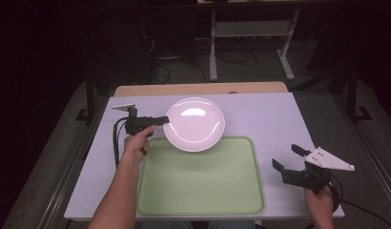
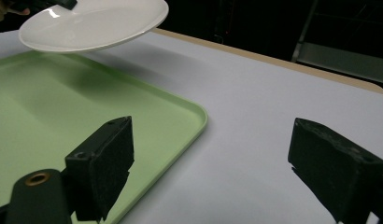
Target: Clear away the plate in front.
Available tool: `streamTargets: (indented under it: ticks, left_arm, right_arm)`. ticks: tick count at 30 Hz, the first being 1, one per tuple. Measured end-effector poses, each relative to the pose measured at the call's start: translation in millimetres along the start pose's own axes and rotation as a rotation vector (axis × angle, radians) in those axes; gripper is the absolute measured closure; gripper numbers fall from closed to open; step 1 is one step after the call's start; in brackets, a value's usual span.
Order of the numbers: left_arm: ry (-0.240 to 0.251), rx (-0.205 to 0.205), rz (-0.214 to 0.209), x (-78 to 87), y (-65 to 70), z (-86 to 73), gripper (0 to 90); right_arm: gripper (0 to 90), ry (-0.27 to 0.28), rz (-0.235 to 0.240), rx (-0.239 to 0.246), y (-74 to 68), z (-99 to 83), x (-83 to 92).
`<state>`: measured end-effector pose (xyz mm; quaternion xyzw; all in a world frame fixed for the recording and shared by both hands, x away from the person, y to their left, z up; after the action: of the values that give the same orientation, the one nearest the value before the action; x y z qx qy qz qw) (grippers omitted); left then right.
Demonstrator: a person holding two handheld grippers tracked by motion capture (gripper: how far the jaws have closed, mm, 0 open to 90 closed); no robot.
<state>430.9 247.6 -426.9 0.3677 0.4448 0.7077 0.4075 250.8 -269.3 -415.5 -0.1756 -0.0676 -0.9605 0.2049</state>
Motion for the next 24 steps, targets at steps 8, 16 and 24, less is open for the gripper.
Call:
streamTargets:
  ticks: [8, 16, 24]
  left_arm:
    - [-0.004, -0.011, -0.002, 13.8, 2.4, -7.7, 86.7]
    - [-0.026, -0.022, -0.006, 20.2, 2.4, -16.4, 86.8]
    - [-0.061, -0.013, 0.001, 18.7, -3.4, -31.1, 86.9]
  right_arm:
    - [13.3, -0.005, -0.001, 0.003, -1.4, 0.0, -1.1]
    - [13.3, -0.01, -0.006, 0.011, -2.8, 0.1, -2.0]
    - [13.3, -0.01, -0.009, 0.012, -2.9, 0.1, -2.1]
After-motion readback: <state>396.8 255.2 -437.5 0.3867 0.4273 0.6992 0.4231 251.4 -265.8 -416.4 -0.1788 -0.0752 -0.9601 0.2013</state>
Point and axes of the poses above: each handheld gripper's, and its own axes: x roughly backward along the jaws, z roughly out of its top, y roughly to its right, the point moved 1 cm from there along -x, roughly forward along the jaws, and after that the axes turned 8 degrees about -z, right-handed, at the moved point
